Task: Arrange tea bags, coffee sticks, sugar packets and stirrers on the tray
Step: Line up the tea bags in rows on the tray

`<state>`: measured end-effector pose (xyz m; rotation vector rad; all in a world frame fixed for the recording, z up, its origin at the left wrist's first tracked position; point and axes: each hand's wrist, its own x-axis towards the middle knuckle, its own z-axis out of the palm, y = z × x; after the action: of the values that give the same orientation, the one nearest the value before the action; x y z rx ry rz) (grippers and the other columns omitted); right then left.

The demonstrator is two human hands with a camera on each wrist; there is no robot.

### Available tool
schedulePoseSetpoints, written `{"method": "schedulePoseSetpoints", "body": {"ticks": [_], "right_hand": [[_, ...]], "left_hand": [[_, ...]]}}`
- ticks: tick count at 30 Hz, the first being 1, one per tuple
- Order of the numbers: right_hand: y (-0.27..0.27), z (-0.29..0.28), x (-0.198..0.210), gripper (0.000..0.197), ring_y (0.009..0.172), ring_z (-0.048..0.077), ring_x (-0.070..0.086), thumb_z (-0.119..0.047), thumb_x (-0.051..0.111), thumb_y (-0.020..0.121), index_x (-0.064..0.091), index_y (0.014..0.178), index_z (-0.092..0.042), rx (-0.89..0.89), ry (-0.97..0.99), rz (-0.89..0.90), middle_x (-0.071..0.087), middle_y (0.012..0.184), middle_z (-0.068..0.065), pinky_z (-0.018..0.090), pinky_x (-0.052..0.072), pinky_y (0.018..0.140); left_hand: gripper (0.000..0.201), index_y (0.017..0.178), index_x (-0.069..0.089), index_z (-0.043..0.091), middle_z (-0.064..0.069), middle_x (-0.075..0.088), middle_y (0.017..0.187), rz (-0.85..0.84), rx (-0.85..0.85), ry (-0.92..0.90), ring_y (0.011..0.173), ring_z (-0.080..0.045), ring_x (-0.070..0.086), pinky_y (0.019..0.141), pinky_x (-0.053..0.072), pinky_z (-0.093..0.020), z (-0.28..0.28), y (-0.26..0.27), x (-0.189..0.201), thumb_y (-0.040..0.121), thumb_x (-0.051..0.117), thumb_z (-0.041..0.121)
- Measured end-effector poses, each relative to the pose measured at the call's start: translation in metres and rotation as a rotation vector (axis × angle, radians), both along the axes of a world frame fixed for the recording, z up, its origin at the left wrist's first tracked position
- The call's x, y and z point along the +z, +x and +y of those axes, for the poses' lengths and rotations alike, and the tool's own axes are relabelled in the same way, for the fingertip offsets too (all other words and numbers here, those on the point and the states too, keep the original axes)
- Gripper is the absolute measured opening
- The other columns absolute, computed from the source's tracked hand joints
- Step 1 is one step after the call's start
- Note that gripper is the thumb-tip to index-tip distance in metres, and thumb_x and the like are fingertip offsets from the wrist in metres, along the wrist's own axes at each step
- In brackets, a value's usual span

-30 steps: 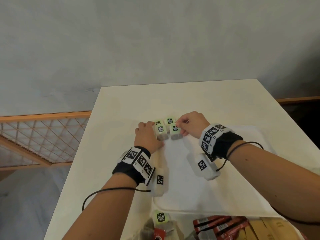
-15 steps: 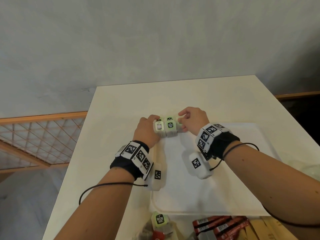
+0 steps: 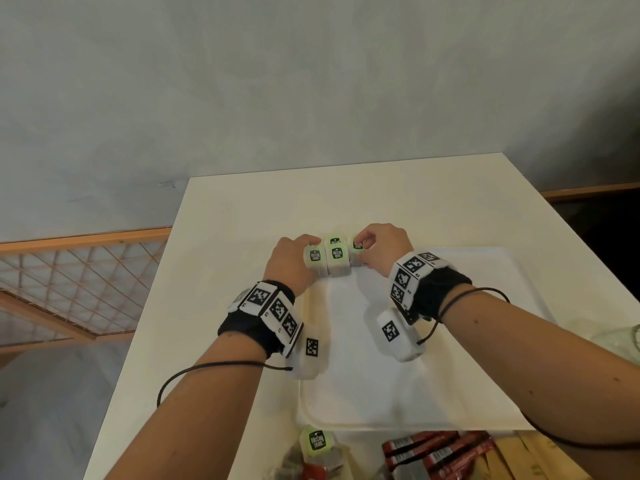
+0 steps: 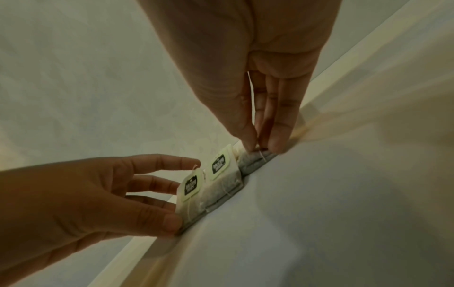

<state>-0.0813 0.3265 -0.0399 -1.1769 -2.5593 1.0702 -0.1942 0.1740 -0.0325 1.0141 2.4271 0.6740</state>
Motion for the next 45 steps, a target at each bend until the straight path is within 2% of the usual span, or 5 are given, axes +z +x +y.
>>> {"method": "schedulePoseSetpoints", "body": {"ticks": [12,18,27,36,45], "right_hand": [[0.124,-0.079,0.056,0.019,0.07,0.014,0.066,-0.014,0.075,0.081,0.072,0.097,-0.023,0.173,-0.128,0.193,0.071,0.087,-0.002,0.026,0.057,0.064],[0.206,-0.13,0.027,0.018,0.072,0.005,0.064,-0.023,0.077,0.081,0.071,0.095,-0.032,0.342,-0.135,0.081,0.07,0.088,-0.01,0.009,0.045,0.064],[0.235,-0.167,0.014,0.058,0.073,-0.012,0.041,-0.024,0.078,0.077,0.056,0.131,-0.028,0.55,0.028,-0.089,0.05,0.107,-0.014,0.018,0.034,0.077],[0.257,-0.166,0.026,0.025,0.071,-0.003,0.049,-0.023,0.077,0.08,0.07,0.103,-0.021,0.436,-0.006,-0.088,0.051,0.079,-0.02,0.012,0.035,0.063],[0.255,-0.176,0.028,0.036,0.057,-0.003,0.049,-0.013,0.082,0.072,0.063,0.098,-0.027,0.416,-0.108,0.006,0.056,0.079,-0.013,0.011,0.039,0.059]], "left_hand": [[0.053,0.129,0.057,0.025,0.006,0.057,0.118,0.022,-0.284,-0.062,0.1,-0.011,0.056,0.087,0.044,-0.025,-0.068,0.092,0.078,0.08,0.078,0.02],[0.038,0.123,0.062,0.024,0.007,0.065,0.115,0.001,-0.42,-0.218,0.097,-0.01,0.06,0.091,0.05,-0.03,-0.122,0.164,0.064,0.086,0.073,0.024],[0.064,0.132,0.048,0.019,-0.001,0.06,0.125,0.156,-0.491,-0.431,0.111,-0.023,0.059,0.097,0.046,-0.04,-0.138,0.224,0.029,0.077,0.077,0.034],[0.036,0.117,0.059,0.024,0.001,0.06,0.118,0.122,-0.43,-0.364,0.108,-0.019,0.057,0.093,0.046,-0.034,-0.138,0.218,0.028,0.082,0.069,0.027],[0.03,0.104,0.06,0.015,0.0,0.06,0.1,0.083,-0.422,-0.241,0.09,-0.017,0.056,0.074,0.043,-0.026,-0.136,0.215,0.033,0.078,0.076,0.02]]}}
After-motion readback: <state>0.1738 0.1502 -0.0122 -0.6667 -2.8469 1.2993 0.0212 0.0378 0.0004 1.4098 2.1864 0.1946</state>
